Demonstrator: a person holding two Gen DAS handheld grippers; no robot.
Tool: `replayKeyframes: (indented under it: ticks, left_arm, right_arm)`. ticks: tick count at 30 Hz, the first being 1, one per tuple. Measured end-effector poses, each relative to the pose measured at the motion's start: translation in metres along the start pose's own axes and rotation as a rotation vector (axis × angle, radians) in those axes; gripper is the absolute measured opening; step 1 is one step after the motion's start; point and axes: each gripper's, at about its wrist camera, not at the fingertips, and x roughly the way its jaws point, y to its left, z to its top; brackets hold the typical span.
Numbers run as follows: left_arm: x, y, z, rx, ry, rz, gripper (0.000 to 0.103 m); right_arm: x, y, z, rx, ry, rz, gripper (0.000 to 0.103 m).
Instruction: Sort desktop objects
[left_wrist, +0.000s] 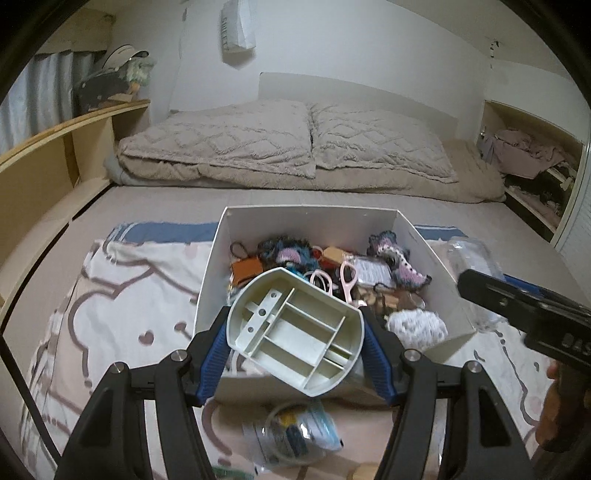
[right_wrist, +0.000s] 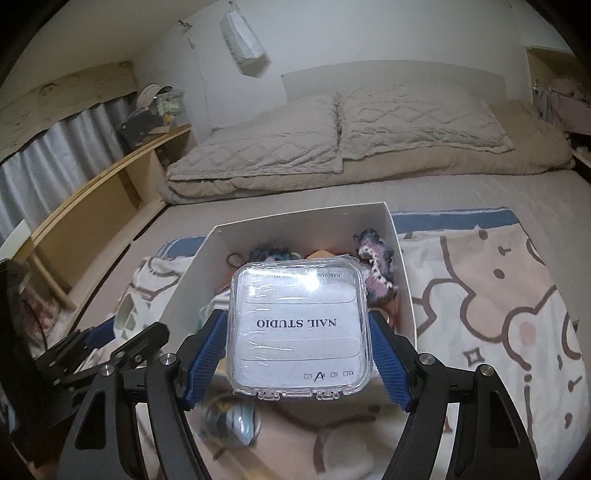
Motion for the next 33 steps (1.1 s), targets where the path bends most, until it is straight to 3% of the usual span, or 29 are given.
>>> replayKeyframes:
  ticks: [6, 13, 28, 33]
  left_arm:
    - [0.028, 0.003, 0.008, -0.011, 0.006, -0.005, 0.065]
    - [0.054, 0.005, 0.006, -0.012, 0.025, -0.047, 0.065]
    - [0.075, 0.023, -0.001, -0.070, 0.061, -0.043, 0.065]
    - [0.080, 0.019, -0.006, -0.062, 0.083, -0.045, 0.065]
  right_arm:
    - [0.035, -0.014, 0.003, 0.061, 0.027, 0.007, 0.076]
    - [0.070, -0.019, -0.015, 0.028, 0.101, -0.051, 0.076]
    - [0.089, -0.004, -0.025, -0.104, 0.125, -0.155, 0.076]
    - [0.091, 0.001, -0.023, -0.130, 0.145, -0.151, 0.076]
